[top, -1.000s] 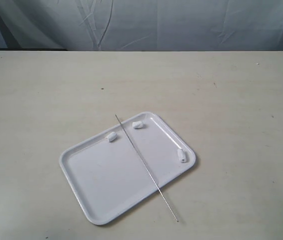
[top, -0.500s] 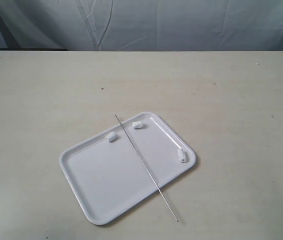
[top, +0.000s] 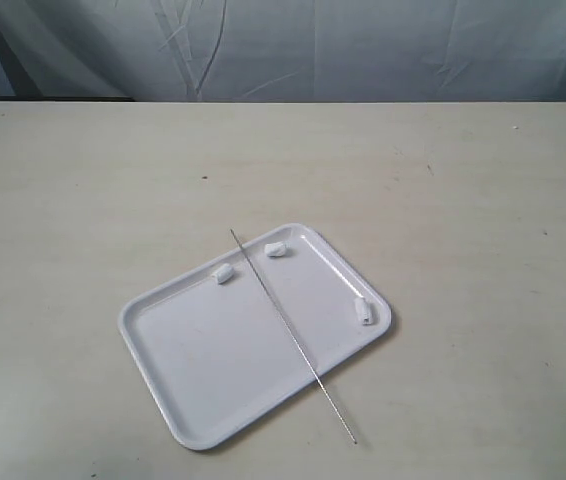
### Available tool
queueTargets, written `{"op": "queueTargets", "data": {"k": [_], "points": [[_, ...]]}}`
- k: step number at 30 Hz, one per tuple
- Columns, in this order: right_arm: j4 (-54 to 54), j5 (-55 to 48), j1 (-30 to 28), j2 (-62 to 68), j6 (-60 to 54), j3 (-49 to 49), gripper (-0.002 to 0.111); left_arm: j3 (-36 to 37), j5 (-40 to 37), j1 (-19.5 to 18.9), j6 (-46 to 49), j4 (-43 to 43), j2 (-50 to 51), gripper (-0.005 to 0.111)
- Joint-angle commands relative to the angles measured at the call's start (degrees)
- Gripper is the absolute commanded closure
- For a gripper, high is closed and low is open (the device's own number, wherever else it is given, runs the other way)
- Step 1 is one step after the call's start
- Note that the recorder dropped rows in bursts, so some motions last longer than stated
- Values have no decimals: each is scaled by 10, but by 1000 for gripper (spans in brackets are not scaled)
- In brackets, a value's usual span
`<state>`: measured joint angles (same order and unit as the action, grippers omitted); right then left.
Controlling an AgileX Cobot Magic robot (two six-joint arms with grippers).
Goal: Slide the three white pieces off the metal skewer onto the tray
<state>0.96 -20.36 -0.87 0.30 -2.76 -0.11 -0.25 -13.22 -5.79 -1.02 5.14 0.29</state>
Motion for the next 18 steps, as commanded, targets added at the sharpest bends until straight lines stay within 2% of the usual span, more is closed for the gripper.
{"op": "queueTargets", "data": {"k": [1,10,15,18], "points": [[0,4,-3,-3,-3,1,109,3,3,2,-2,2,-3,107],[0,4,-3,-3,-3,1,109,3,-1,2,-1,-2,-3,107],[0,4,-3,-3,-2,1,109,3,-1,2,1,-103,-3,107],[0,4,-3,-3,-2,1,109,3,-5,2,1,-107,-3,107]]}}
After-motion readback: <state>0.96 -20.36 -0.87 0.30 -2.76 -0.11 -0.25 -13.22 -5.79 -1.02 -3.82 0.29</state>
